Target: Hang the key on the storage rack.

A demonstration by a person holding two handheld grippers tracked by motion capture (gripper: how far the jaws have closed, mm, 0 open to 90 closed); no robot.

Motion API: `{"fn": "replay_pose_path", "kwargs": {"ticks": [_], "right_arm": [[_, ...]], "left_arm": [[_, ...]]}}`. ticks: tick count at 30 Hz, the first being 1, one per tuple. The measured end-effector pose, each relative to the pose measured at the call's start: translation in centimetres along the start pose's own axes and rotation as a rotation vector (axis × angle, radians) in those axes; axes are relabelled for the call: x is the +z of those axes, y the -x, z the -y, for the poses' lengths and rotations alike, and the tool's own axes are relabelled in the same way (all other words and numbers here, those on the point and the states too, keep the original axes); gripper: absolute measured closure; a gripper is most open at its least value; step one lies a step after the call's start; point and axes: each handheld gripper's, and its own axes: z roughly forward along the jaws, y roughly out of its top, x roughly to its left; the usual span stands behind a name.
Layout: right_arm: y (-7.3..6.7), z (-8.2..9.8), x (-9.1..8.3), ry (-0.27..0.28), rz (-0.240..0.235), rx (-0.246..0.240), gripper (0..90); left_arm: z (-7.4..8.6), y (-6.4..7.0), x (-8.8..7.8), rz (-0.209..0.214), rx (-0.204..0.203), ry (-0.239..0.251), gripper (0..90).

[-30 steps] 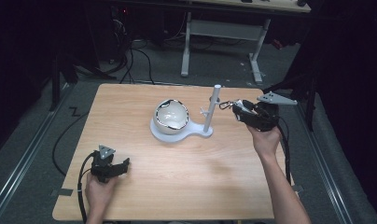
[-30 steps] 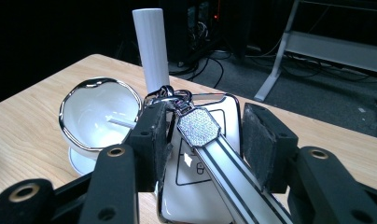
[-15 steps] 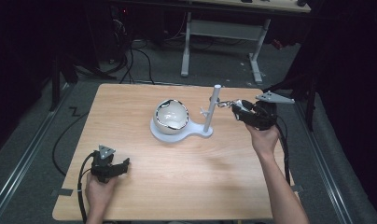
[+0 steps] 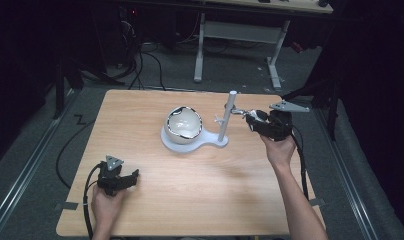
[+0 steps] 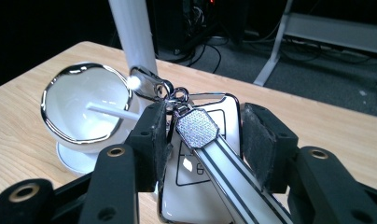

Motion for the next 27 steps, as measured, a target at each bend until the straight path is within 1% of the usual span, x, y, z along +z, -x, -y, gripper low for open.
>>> {"fn": "replay_pose_path", "kwargs": {"ticks": [3,5,14,23,27], "right_arm": [[0.3,0.5,0.3,-0.009,-0.003,0.017,51.6],[0.4,0.6,0.4,-0.015,0.000,0.013,51.6],[-0.3,0.9,1.3,-0.037,0.014,-0.012,51.6],[-0.8,1.4,2.1,-0.049,0.009,-0.009,51.4],[-0.7,1.9,2.3,-0.048,0.005,0.008,51.4]], "left_arm": [[0.0,0.0,0.0,0.000,0.000,0.000,23.7],[0.0,0.0,0.0,-0.001,0.000,0.000,23.8],[0.0,0.0,0.0,0.000,0.000,0.000,23.8],[0.0,0.0,0.0,0.002,-0.002,0.001,23.7],[0.0,0.0,0.0,0.001,-0.001,0.001,23.7]]}}
